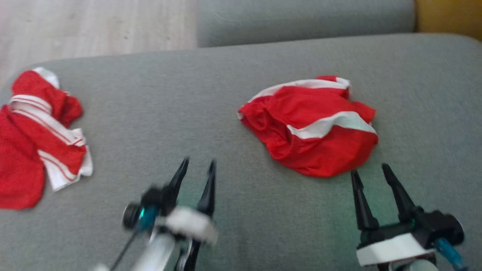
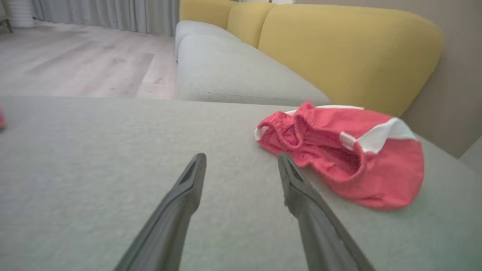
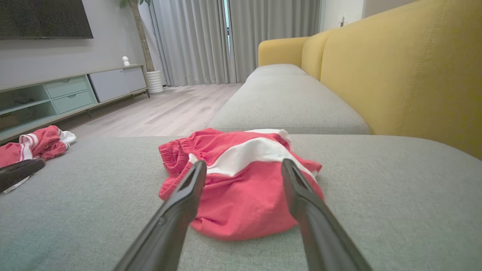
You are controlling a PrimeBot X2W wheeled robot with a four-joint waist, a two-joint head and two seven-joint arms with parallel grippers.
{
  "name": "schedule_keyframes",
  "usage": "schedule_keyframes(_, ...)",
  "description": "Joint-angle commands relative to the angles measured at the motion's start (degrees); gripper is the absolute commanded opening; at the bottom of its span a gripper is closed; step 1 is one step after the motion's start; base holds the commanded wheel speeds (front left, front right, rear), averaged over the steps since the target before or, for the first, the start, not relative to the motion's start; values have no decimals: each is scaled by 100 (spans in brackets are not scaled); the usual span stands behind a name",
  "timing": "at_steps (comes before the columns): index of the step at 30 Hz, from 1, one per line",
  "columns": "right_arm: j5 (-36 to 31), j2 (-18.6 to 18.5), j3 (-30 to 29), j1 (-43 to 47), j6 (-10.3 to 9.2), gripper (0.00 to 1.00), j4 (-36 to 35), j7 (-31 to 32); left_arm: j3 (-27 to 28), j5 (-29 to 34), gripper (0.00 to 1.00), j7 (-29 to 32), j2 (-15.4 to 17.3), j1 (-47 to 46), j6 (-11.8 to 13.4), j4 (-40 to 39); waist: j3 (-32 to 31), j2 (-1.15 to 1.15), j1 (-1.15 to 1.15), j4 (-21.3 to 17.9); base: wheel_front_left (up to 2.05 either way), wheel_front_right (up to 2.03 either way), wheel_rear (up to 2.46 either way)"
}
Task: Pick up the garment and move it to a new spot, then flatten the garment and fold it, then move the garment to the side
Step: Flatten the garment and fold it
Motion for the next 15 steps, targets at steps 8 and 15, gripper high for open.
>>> schedule_keyframes(8, -47, -33, 299, -568, -5, 100, -168, 2, -895, -1929, 100, 1091, -30, -1610, -122, -10, 644, 0, -3, -621, 0, 0, 0)
schedule_keyframes(15, 44, -33, 316, -679, -5, 100, -124, 2, -1383, -2605, 100, 1306, -30, -2274, -137, 418, 846, 0, -3, -1046, 0, 0, 0)
